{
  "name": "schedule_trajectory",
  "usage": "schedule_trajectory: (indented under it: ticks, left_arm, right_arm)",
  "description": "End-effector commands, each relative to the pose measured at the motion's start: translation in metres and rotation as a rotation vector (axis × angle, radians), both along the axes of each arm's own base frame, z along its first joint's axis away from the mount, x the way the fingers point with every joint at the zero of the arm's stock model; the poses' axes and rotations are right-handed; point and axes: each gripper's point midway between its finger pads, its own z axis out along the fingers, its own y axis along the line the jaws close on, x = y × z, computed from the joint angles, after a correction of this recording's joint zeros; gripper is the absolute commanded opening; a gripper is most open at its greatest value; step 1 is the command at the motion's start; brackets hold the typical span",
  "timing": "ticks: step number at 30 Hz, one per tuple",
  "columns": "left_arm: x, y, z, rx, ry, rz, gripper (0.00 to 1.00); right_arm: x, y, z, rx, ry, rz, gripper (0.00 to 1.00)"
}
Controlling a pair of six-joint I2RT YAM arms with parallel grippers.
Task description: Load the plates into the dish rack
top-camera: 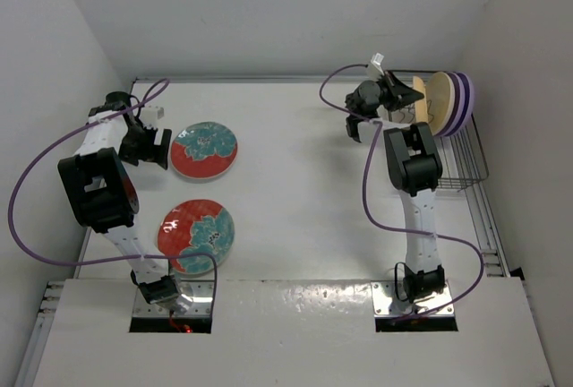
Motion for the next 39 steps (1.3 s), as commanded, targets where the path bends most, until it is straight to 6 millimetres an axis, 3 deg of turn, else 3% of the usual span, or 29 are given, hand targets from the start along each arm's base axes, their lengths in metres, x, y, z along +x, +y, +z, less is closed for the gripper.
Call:
schedule_trajectory:
  ticks: [1, 4, 5, 8, 21, 28, 33, 39]
  left_arm:
    - [0.006, -0.002, 0.01, 0.006, -0.032, -0.021, 0.97]
    - [0.006, -0.002, 0.01, 0.006, -0.032, -0.021, 0.97]
    - [0.006, -0.002, 0.01, 0.006, -0.032, -0.021, 0.97]
    - [0.007, -0.002, 0.014, 0.009, -0.041, -0.021, 0.97]
    - [0.007, -0.002, 0.014, 0.009, -0.041, -0.021, 0.97]
    - [0.004, -0.003, 0.011, 0.006, -0.032, -0.021, 0.97]
    - [0.005, -0.004, 0.011, -0.002, -0.035, -0.024, 0.97]
    - [0.007, -0.004, 0.014, 0.001, -0.044, -0.024, 0.97]
  right_arm:
    - [-0.018, -0.001, 0.0, 0.134, -0.282, -0.097, 0.01]
    - [-0.022, -0.001, -0.01, 0.155, -0.263, -0.131, 0.32]
    - [-0.022, 0.0, -0.011, 0.155, -0.264, -0.127, 0.48]
    - [-0.02, 0.003, -0.008, 0.158, -0.277, -0.121, 0.56]
    - [-0.022, 0.004, 0.027, 0.196, -0.364, -0.127, 0.63]
    - [-0.029, 0.002, 0.069, 0.231, -0.412, -0.137, 0.63]
    - [-0.034, 0.005, 0.096, 0.29, -0.335, -0.173, 0.63]
    - [-0.043, 0.004, 0.101, 0.291, -0.303, -0.175, 0.63]
